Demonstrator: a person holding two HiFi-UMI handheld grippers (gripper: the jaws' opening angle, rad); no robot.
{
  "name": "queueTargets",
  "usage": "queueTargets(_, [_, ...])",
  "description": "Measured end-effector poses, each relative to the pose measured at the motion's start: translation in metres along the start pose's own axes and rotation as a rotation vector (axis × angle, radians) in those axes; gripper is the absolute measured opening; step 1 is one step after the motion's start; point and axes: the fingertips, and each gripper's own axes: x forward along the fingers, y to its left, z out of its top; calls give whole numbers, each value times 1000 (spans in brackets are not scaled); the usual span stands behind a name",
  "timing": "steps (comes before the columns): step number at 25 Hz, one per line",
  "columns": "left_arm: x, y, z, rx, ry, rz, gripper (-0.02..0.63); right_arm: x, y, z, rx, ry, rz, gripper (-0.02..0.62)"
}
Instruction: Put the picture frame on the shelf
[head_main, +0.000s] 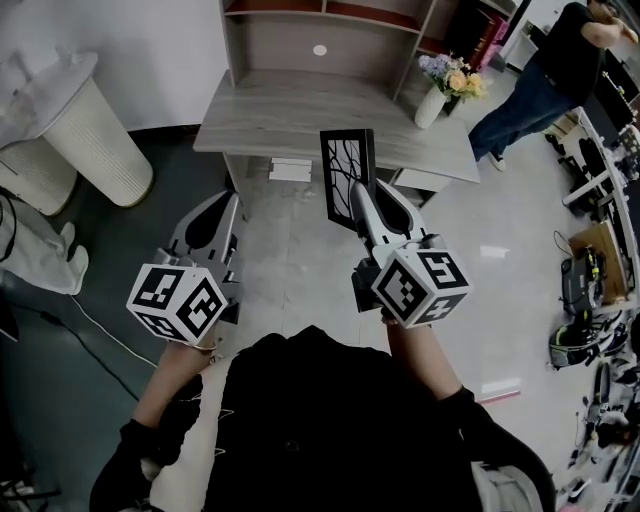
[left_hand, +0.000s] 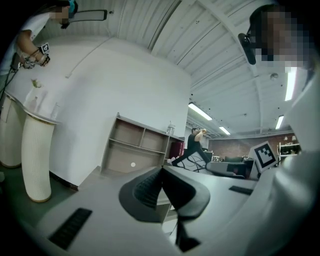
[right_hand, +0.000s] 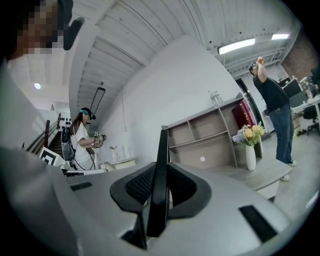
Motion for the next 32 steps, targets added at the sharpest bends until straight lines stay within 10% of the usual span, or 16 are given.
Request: queueTargets(32, [100, 132, 31, -21, 26, -31, 12, 156, -7, 1, -45, 20, -50, 74])
